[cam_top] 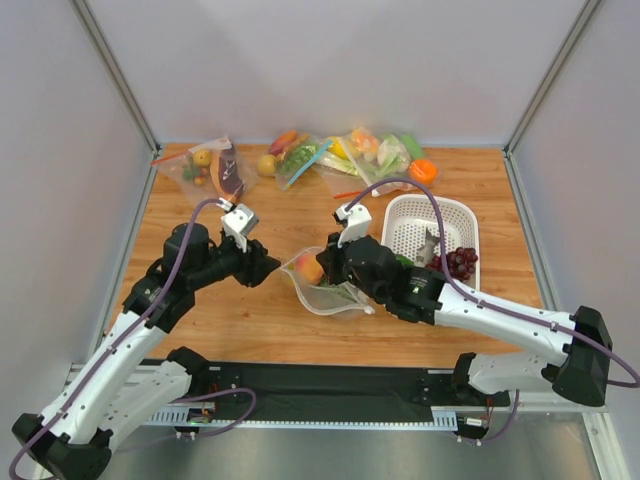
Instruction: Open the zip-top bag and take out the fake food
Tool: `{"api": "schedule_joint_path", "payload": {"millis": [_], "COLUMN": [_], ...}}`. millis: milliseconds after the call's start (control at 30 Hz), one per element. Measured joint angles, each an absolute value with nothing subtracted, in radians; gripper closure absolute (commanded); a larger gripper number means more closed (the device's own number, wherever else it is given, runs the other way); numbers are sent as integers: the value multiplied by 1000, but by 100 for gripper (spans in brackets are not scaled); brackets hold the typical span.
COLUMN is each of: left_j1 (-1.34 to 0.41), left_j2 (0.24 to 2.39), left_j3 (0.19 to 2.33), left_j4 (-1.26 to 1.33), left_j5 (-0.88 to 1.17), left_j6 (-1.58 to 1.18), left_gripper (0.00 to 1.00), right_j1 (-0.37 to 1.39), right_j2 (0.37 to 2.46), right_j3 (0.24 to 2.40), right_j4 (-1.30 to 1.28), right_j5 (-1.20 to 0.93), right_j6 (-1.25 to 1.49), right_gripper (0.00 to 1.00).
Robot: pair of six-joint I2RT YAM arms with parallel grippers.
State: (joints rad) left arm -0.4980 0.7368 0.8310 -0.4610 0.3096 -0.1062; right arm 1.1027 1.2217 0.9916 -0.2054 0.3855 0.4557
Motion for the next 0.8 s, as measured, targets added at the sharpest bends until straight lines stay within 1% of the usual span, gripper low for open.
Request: {"api": "schedule_joint_path", "payload": {"millis": [133, 300, 400, 633, 800], "left_j1": [-498, -498, -498, -498, -498], "left_j2": [809, 809, 779, 646, 673], "left_j3": [831, 830, 829, 801, 801], "left_j4": [-444, -429, -421, -401, -390], "left_j5": [455, 545, 542, 418, 422], "left_j6": [-126, -139, -149, -155, -156], "left_gripper": [45, 45, 45, 45, 44], "right_j1": [1103, 1103, 1103, 1103, 1103], "right_j2": [1225, 1247, 1264, 1302, 1352], "right_j3": [994, 1025, 1044, 1079, 1142], "right_j4": [-207, -228, -239, -258, -291], "right_j5": [418, 459, 482, 535, 559], "right_j6": [479, 500, 508, 512, 504], "right_gripper": [100, 100, 100, 100, 100]}}
